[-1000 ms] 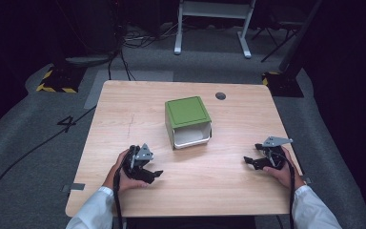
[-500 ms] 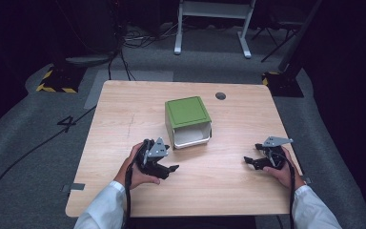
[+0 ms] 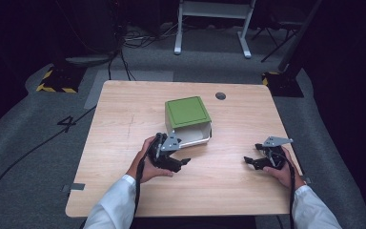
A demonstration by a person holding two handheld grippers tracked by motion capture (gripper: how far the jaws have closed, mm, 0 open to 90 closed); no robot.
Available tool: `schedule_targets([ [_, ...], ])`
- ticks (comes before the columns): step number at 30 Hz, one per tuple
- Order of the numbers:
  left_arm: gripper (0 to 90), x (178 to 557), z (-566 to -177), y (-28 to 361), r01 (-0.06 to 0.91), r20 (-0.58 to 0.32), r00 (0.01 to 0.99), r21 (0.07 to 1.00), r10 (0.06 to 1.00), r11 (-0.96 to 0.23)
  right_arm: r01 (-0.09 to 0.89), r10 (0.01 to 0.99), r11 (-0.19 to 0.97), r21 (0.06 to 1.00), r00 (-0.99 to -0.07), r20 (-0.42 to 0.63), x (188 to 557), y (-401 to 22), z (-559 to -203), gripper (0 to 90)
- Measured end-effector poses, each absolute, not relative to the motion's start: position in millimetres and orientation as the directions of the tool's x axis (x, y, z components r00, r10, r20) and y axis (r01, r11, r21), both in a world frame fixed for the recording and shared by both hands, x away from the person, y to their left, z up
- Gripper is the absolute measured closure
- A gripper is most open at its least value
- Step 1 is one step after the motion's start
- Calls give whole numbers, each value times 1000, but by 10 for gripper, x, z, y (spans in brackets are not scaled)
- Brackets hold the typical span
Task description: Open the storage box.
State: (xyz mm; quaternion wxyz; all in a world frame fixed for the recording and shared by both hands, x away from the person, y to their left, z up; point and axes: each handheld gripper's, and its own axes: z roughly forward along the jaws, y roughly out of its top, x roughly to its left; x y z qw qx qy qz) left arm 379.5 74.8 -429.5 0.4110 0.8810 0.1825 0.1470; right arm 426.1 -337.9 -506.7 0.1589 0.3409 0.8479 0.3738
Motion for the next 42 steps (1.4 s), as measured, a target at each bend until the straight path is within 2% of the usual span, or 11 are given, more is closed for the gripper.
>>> schedule_targets([
  [9, 259, 3906, -4361, 544, 207, 122, 885, 762, 449, -614, 459, 697, 488, 742, -717, -15, 4261, -3379, -5067, 158],
  [23, 245, 4019, -4490, 467, 244, 126, 867, 738, 483, -630, 458, 696, 489, 743, -718, -16, 4260, -3381, -5068, 158],
  [34, 250, 4044, -4560, 375, 246, 127, 871, 724, 475, -644, 458, 696, 489, 742, -718, -16, 4260, -3381, -5068, 158],
  [36, 255, 4048, -4584, 315, 247, 155, 860, 707, 486, -663, 458, 696, 489, 742, -718, -15, 4260, -3381, -5068, 158],
  [42, 252, 4079, -4602, 280, 264, 138, 855, 715, 501, -647, 458, 696, 489, 742, -718, -16, 4260, -3382, -5068, 158],
])
